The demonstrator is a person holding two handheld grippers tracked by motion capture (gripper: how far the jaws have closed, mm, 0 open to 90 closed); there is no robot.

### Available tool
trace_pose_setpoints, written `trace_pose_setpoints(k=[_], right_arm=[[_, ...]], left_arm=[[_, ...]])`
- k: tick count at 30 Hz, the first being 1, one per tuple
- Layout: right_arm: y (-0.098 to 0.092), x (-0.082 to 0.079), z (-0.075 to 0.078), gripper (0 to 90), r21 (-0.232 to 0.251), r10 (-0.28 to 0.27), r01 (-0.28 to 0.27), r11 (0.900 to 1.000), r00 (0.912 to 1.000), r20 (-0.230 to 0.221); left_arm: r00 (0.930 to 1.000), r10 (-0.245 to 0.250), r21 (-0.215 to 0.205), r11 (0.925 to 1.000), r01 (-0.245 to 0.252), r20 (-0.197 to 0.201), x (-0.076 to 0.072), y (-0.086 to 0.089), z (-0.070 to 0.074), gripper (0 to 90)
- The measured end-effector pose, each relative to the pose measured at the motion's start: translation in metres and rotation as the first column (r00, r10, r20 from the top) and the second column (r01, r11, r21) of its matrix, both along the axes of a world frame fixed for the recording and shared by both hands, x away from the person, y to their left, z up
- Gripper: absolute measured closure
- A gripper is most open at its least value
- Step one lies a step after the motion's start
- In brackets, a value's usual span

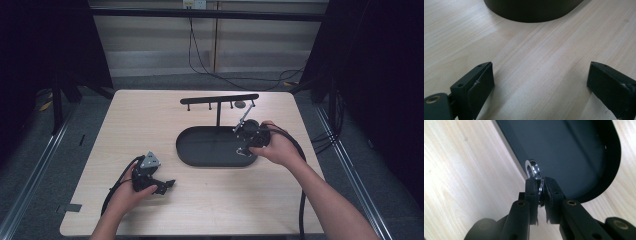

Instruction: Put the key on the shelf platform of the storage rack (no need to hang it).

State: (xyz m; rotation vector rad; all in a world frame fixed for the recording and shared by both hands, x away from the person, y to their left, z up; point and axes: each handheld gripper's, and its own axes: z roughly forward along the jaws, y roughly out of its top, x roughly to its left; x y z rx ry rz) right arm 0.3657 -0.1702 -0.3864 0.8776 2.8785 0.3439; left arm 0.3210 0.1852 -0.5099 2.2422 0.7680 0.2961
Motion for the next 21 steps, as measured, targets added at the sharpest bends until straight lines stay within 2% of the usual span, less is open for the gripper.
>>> trace_pose_setpoints(k=[14,21], right_arm=[[0.002,0.008,0.003,82.1,0.015,-0.018,0.018,1.000,0.9998,0.003],[0.003,0.012,-0.002,82.1,0.006,-0.024,0.024,1.000,0.9996,0.012]], left_arm=[[1.0000,0.000,-0.001,1.0000,0.000,0.000,0.000,0.000,0.000,7.0],[1.0000,0.000,0.000,1.0000,0.000,0.000,0.000,0.000,0.000,6.9]])
